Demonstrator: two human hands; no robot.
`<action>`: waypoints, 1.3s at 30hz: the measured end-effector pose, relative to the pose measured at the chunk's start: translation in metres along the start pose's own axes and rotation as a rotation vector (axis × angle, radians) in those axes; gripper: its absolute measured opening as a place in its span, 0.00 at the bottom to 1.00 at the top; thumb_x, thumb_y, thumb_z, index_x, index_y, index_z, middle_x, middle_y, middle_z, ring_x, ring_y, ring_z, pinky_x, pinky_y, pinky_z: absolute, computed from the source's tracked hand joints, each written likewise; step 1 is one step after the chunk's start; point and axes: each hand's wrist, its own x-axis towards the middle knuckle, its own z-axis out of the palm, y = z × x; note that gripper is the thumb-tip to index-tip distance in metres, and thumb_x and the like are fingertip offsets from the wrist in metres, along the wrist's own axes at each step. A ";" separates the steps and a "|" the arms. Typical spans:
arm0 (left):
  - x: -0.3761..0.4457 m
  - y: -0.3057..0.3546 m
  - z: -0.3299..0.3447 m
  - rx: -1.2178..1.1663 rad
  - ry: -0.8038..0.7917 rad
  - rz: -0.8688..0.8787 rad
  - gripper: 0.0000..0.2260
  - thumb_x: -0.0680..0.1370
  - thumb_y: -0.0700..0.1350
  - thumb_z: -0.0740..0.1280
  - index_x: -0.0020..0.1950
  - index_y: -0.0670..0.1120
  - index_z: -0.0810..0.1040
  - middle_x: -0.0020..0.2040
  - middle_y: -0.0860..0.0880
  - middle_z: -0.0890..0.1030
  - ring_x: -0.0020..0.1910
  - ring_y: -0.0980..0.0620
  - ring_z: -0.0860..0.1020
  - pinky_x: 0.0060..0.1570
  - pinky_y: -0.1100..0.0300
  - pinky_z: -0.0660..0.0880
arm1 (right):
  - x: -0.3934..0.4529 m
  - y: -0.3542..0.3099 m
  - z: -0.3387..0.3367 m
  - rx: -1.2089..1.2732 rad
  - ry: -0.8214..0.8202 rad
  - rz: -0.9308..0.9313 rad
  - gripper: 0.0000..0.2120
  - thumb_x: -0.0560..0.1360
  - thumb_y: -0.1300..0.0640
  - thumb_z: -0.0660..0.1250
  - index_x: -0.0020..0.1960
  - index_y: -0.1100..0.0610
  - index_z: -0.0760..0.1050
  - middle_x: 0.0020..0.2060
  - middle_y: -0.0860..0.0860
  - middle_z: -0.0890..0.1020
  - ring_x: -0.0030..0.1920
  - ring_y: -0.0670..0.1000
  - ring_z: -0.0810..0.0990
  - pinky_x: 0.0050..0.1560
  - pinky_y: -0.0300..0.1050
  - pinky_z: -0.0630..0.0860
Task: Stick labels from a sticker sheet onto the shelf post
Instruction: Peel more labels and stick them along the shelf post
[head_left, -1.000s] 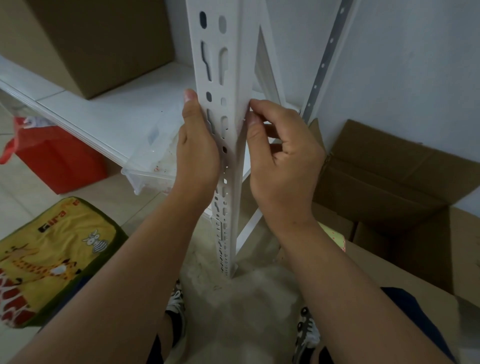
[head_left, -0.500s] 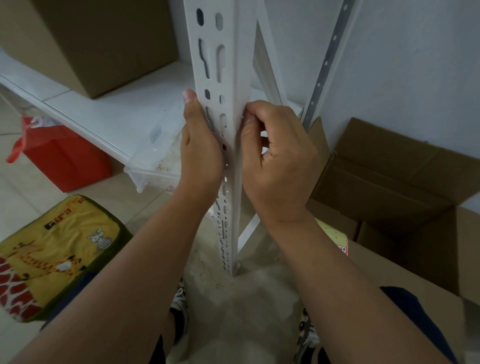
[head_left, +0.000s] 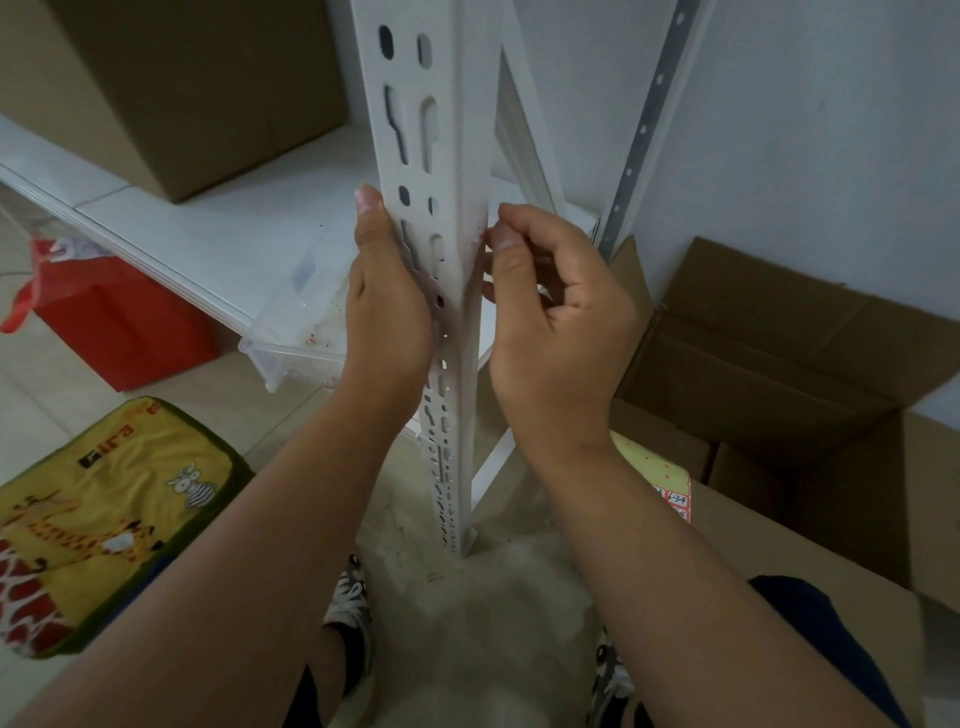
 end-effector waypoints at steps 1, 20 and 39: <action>0.000 0.000 -0.001 -0.004 -0.001 -0.006 0.22 0.83 0.61 0.48 0.44 0.58 0.79 0.38 0.61 0.85 0.42 0.65 0.82 0.51 0.60 0.77 | 0.001 0.000 0.000 -0.013 -0.005 -0.028 0.08 0.78 0.63 0.66 0.55 0.63 0.80 0.47 0.54 0.84 0.47 0.47 0.82 0.45 0.42 0.82; -0.001 -0.002 0.003 -0.054 -0.001 0.017 0.21 0.84 0.60 0.48 0.46 0.58 0.79 0.41 0.61 0.85 0.45 0.64 0.83 0.55 0.61 0.78 | -0.001 0.010 -0.003 -0.275 -0.059 -0.273 0.06 0.77 0.65 0.66 0.49 0.65 0.81 0.42 0.56 0.84 0.43 0.47 0.79 0.45 0.29 0.73; 0.000 -0.002 0.001 -0.070 -0.021 0.042 0.22 0.84 0.58 0.48 0.45 0.56 0.80 0.39 0.59 0.85 0.44 0.63 0.83 0.53 0.62 0.78 | 0.004 0.007 -0.003 -0.251 -0.046 -0.329 0.05 0.77 0.66 0.66 0.48 0.66 0.80 0.42 0.56 0.83 0.43 0.47 0.78 0.43 0.33 0.76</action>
